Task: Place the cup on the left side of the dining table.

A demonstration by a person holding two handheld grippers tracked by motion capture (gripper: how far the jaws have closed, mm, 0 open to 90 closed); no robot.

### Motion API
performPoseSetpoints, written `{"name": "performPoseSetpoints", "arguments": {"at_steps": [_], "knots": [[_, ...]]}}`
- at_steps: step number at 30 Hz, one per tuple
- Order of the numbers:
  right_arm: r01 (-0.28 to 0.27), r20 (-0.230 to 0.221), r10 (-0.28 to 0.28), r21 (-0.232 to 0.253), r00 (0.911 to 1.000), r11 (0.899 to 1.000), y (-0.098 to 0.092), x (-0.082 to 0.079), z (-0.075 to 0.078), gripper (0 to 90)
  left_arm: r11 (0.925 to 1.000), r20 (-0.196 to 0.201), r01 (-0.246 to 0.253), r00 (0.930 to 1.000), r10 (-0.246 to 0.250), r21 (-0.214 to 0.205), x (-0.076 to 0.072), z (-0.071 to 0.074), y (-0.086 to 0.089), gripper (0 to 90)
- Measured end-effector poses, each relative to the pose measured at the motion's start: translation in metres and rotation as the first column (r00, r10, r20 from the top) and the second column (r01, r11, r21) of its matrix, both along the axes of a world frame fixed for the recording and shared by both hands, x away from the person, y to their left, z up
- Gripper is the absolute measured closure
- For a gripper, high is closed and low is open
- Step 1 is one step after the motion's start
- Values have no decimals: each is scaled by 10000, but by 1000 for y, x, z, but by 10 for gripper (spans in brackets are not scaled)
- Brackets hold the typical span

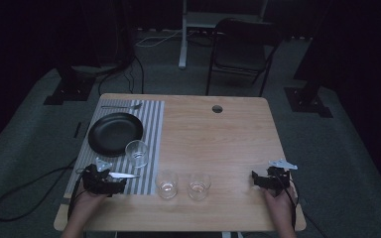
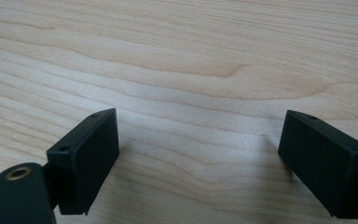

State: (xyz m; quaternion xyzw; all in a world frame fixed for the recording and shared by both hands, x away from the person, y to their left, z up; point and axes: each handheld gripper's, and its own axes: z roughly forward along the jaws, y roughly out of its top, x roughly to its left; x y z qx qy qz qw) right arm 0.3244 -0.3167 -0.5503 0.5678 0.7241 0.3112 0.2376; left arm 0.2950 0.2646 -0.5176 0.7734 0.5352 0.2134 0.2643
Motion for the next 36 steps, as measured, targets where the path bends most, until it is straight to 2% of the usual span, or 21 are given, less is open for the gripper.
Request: {"name": "performPoseSetpoints", "arguments": {"at_steps": [7, 11, 13, 17, 23, 25, 27, 32, 36], "knots": [[0, 2, 0, -1, 10000, 10000, 0, 0, 0, 118, 9993, -61, -328, 9994, 327, -168, -7, -9, 8, 2], [1, 1, -1, 2, 10000, 10000, 0, 0, 0, 118, 9977, 378, -664, 9971, 659, 122, -13, -14, 11, 2], [1, 1, -1, 1, 10000, 10000, 0, 0, 0, 118, 9957, 341, -926, 9951, 927, -37, -15, -17, 14, 2], [1, 1, -1, 0, 10000, 10000, 0, 0, 0, 118, 9936, 211, -1120, 9935, 1122, -105, -19, -24, 21, 2], [-1, 1, 1, -1, 10000, 10000, 0, 0, 0, 118, 9887, 432, -1483, 9879, 1491, -227, -26, -26, 28, 2], [1, 0, -1, -1, 10000, 10000, 0, 0, 0, 118, 9866, 413, -1558, 9866, 1578, -481, -28, -28, 31, 2], [1, 1, -1, 0, 10000, 10000, 0, 0, 0, 118, 9834, 479, -1743, 9831, 1767, -511, -29, -28, 33, 2], [1, 2, -1, 0, 10000, 10000, 0, 0, 0, 118, 9810, 501, -1857, 9808, 1885, -556, -30, -29, 32, 2], [-1, 5, 1, 1, 10000, 10000, 0, 0, 0, 119, 9765, 497, -2086, 9762, 2112, -536, -30, -29, 31, 2]]}}
